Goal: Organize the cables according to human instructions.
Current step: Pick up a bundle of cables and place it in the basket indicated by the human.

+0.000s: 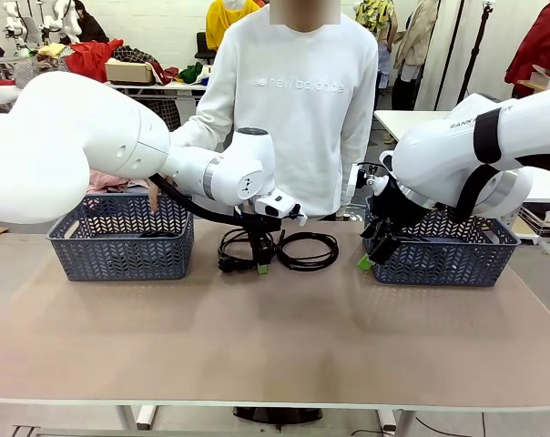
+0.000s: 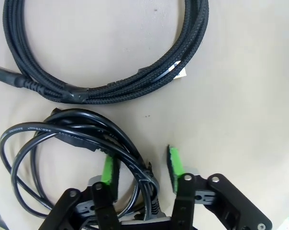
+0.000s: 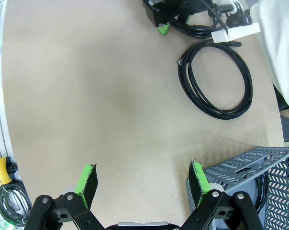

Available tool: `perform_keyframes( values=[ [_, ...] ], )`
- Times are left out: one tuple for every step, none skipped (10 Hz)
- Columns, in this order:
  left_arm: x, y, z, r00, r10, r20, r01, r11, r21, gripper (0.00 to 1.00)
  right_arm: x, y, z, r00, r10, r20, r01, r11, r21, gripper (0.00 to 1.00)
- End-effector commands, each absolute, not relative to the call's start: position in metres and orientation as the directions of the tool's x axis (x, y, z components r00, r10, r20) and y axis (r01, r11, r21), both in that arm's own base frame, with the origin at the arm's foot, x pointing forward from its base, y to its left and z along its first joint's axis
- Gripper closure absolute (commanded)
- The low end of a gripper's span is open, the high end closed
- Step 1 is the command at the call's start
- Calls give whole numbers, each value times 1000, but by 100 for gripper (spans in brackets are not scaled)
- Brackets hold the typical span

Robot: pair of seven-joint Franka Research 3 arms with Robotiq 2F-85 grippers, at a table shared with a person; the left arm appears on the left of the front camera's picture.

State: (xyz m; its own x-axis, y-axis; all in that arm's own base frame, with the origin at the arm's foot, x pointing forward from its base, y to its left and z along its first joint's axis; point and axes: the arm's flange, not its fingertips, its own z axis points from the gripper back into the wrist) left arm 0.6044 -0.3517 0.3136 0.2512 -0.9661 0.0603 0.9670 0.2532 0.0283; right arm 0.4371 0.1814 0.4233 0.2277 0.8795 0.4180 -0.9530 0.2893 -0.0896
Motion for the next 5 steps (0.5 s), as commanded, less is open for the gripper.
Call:
perform_keyframes(
  values=[
    [606,-351,315,262,-963,58,964,264,23,67,436,182,425,218,881,419,-955,280,-94,0],
    [606,-351,316,273,-960,56,961,275,21,71,436,182,425,218,881,419,-955,280,-94,0],
    [605,-351,317,284,-958,51,958,285,18,85,436,182,425,218,881,419,-955,280,-94,0],
    [605,-351,318,295,-954,46,955,296,18,89,436,182,425,218,881,419,-955,280,-94,0],
    [605,-350,319,312,-949,44,950,313,19,100,436,182,425,218,881,419,-955,280,-94,0]
  ],
)
